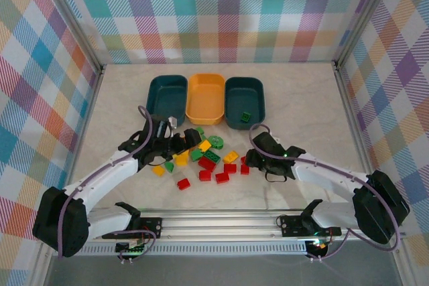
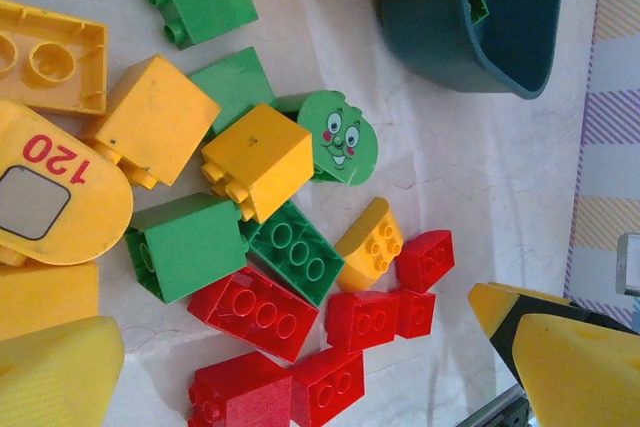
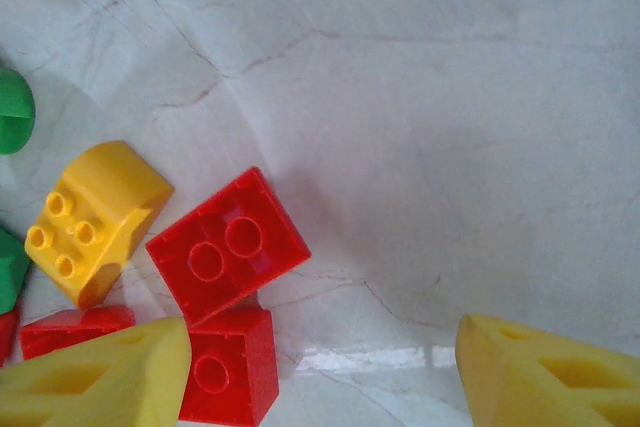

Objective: Sort the legos into containers by color

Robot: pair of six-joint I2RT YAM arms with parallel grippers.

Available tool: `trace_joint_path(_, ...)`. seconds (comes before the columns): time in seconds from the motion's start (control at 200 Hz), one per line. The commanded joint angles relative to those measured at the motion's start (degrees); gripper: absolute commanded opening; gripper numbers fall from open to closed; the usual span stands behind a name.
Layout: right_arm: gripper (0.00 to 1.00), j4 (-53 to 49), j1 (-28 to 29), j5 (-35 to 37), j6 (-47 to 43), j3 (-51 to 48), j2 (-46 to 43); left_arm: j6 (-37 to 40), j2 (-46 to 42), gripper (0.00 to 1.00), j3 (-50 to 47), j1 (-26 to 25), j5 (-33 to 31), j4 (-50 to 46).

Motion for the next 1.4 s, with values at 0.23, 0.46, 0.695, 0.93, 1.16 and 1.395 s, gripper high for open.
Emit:
trace_joint_path(0.23,0.72,14.0,0.3,-8.2,7.1,3.0,9.9,2.6,-2.5,1.0,-0.8,-0.6,-0.8,-3.6)
trace_joint_path(0.46,0.7,15.1,-0.6,-7.4,3.8,9.0,17.0,4.4,-5.1,1.0,-0.4,-0.4,-2.8,-7.2)
trace_joint_path(0.695,0.66,10.5,-1.0,-2.1,-2.2,14.4,22.0,5.4,-5.4,1.0,0.2,-0.4,-3.5,-8.5)
trace_joint_path(0.93,0.6,5.7,0.2,0.2,-5.1,15.5,25.7,5.1,-4.2,1.0,-0.8,-0.4,-3.6,-7.1)
trace_joint_path(1.16,0.44,2.8,0.3,2.3,-7.8,16.4,27.2,5.1,-4.4,1.0,-0.8,-0.4,-4.1,-7.3)
trace_joint_path(1.395,0.27,2.6,0.3,4.2,-8.9,15.8,24.3,5.1,-5.3,1.0,-1.2,-0.2,-5.3,-7.8)
